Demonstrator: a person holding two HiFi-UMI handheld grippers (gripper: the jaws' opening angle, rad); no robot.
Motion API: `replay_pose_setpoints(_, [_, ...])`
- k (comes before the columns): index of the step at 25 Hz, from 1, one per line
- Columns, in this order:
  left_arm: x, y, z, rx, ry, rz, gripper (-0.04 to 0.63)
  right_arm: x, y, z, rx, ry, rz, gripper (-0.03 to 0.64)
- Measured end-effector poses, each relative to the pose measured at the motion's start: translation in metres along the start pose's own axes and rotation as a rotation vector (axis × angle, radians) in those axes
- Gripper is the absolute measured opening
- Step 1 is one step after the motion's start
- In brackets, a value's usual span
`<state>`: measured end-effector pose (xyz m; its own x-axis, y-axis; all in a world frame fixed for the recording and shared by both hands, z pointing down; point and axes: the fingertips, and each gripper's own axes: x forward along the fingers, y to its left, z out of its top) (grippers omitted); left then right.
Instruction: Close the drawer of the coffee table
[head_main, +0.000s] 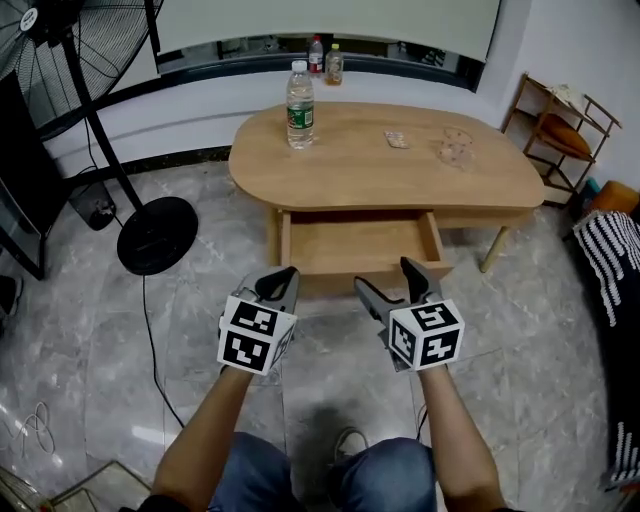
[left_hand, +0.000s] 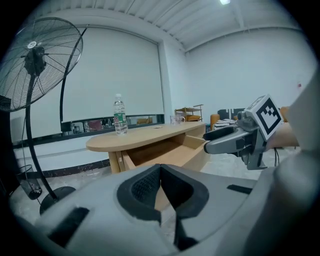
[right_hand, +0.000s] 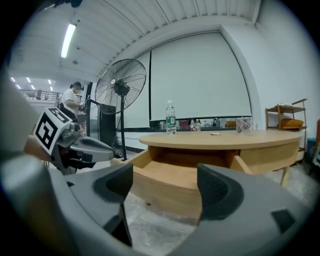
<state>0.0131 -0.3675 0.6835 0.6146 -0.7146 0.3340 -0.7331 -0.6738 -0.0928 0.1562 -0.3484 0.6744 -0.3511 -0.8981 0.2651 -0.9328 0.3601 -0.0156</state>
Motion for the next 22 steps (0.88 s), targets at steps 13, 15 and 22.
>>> replay_pose_setpoints(13, [0.015, -0.015, -0.019, -0.005, -0.035, -0.012, 0.002, 0.008, -0.002, -0.051, 0.144, -0.033, 0.003, 0.391])
replay_pose_setpoints(15, [0.017, -0.015, -0.022, -0.006, -0.036, -0.009, 0.003, 0.010, -0.006, -0.061, 0.215, -0.045, -0.003, 0.393])
replay_pose_setpoints(22, [0.020, -0.018, -0.030, -0.002, -0.036, -0.003, 0.002, 0.021, -0.016, -0.090, 0.477, -0.105, 0.011, 0.413])
